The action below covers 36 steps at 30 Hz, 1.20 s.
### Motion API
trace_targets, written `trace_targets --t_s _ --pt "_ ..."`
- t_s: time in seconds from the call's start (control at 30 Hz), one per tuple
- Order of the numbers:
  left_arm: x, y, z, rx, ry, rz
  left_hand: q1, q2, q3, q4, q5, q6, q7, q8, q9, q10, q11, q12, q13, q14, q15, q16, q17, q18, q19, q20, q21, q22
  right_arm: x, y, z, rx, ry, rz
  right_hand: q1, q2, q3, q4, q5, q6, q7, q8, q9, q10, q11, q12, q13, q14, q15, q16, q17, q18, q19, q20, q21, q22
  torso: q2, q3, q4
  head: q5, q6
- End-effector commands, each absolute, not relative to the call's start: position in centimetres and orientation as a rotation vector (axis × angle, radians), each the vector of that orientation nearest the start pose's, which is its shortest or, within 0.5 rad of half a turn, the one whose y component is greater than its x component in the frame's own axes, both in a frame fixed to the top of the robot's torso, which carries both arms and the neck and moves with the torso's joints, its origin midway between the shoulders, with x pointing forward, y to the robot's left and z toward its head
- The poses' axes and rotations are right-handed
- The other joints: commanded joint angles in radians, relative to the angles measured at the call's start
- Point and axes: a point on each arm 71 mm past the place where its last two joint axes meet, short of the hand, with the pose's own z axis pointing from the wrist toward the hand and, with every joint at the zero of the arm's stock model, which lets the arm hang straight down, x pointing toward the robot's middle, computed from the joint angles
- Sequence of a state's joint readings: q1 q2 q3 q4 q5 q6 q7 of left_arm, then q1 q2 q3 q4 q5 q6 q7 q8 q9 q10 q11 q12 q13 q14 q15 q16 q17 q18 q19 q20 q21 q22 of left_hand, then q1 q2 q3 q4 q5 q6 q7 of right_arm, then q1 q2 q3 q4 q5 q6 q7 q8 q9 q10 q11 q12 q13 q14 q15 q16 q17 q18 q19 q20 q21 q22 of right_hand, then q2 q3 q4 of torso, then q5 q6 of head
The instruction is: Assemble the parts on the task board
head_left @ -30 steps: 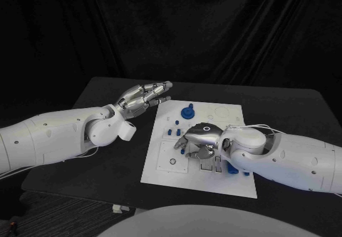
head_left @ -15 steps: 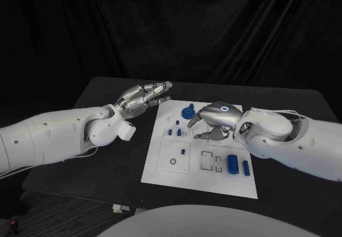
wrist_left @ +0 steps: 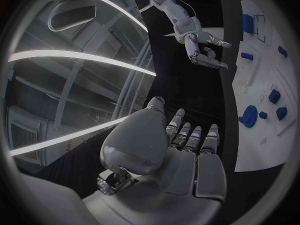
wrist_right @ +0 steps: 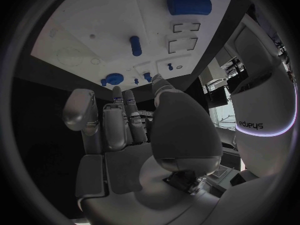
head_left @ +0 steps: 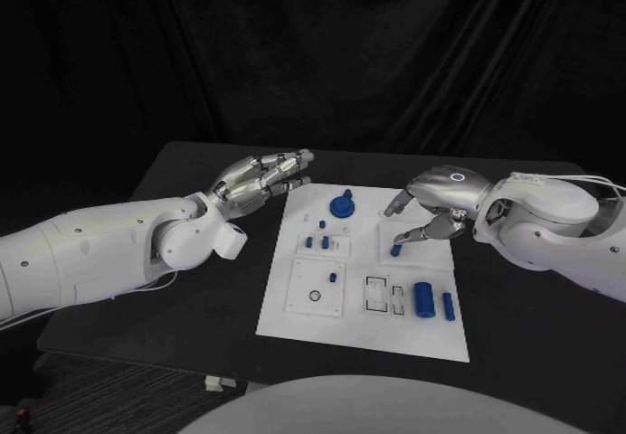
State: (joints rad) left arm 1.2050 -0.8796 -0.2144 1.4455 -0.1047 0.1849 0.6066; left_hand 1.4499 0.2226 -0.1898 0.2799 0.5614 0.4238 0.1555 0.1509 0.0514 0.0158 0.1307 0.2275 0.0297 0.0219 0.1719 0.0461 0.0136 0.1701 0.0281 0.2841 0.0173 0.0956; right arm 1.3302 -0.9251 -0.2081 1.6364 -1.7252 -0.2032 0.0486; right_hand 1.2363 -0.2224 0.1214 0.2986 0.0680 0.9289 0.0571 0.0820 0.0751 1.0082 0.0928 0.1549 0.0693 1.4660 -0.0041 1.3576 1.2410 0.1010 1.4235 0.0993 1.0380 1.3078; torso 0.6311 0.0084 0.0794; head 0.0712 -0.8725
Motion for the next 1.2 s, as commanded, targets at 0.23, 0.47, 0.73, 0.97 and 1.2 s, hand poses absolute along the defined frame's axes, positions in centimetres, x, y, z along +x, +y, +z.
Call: trace_targets --t_s 0.23,0.47,0.73,0.97,1.2 --pt "46.2 22.9 -22.2 -0.861 1.564 -1.941 0.016 -0.009 0.005 0.000 0.008 -0.011 -0.006 -0.002 -0.001 0.004 -0.003 0.004 0.001 -0.008 -0.010 -0.007 -0.003 0.010 -0.002 -0.002 0.001 -0.011 45.1 -20.4 -19.6 -0.705 1.757 0.588 -0.035 -0.011 0.003 -0.001 0.011 -0.005 -0.023 -0.010 -0.006 0.019 0.001 -0.026 -0.005 0.036 0.008 -0.005 -0.011 -0.003 -0.001 0.007 -0.020 0.132 0.000 0.0002 -0.0001 -0.006 0.000" --pt "46.2 22.9 -22.4 -0.864 1.572 -1.941 0.019 -0.007 0.008 -0.001 0.011 -0.003 -0.003 0.001 0.000 0.003 -0.002 0.003 0.001 -0.008 -0.012 -0.007 -0.003 0.010 -0.001 -0.001 0.002 -0.007 45.1 -20.5 -20.6 -0.707 1.771 0.599 0.033 0.021 0.031 -0.004 0.021 -0.011 0.009 -0.014 -0.007 0.033 0.001 -0.045 -0.003 0.027 0.010 -0.027 -0.036 0.000 -0.010 0.008 -0.044 0.127 0.000 0.0002 0.0003 -0.004 0.000" --pt "46.2 23.1 -22.5 -0.869 1.578 -1.937 0.028 -0.008 0.011 -0.006 0.016 0.000 0.000 0.003 0.001 0.003 0.001 0.002 0.001 -0.010 -0.016 -0.009 -0.003 0.010 0.000 0.001 0.002 -0.007 45.1 -20.0 -21.7 -0.714 1.794 0.610 0.105 0.054 0.057 -0.013 0.048 -0.024 0.028 -0.017 -0.009 0.051 -0.001 -0.056 -0.002 0.016 0.005 -0.045 -0.055 0.002 -0.018 0.006 -0.055 0.126 0.000 0.0002 0.0001 -0.008 0.000" --pt "46.2 23.3 -22.5 -0.872 1.578 -1.934 0.031 -0.010 0.012 -0.008 0.018 0.001 0.001 0.003 0.001 0.003 0.002 0.002 0.001 -0.010 -0.018 -0.009 -0.003 0.010 0.000 0.001 0.002 -0.008 44.9 -19.6 -22.9 -0.715 1.809 0.625 0.161 0.073 0.073 -0.036 0.067 -0.026 0.037 -0.013 -0.008 0.061 -0.001 -0.065 -0.001 0.010 0.007 -0.056 -0.065 0.003 -0.024 0.007 -0.069 0.125 0.000 0.0001 0.0001 -0.002 0.000" --pt "46.2 23.3 -22.6 -0.872 1.581 -1.934 0.036 -0.009 0.015 -0.011 0.022 0.004 0.003 0.005 0.001 0.003 0.004 0.004 0.001 -0.012 -0.023 -0.011 -0.004 0.010 0.000 0.001 0.002 -0.008 44.9 -19.2 -23.6 -0.714 1.814 0.634 0.196 0.093 0.091 -0.059 0.097 0.008 0.047 0.001 -0.003 0.079 -0.002 -0.066 -0.001 0.003 0.010 -0.070 -0.082 0.006 -0.032 0.009 -0.093 0.120 0.000 0.0002 0.0000 -0.003 0.000"
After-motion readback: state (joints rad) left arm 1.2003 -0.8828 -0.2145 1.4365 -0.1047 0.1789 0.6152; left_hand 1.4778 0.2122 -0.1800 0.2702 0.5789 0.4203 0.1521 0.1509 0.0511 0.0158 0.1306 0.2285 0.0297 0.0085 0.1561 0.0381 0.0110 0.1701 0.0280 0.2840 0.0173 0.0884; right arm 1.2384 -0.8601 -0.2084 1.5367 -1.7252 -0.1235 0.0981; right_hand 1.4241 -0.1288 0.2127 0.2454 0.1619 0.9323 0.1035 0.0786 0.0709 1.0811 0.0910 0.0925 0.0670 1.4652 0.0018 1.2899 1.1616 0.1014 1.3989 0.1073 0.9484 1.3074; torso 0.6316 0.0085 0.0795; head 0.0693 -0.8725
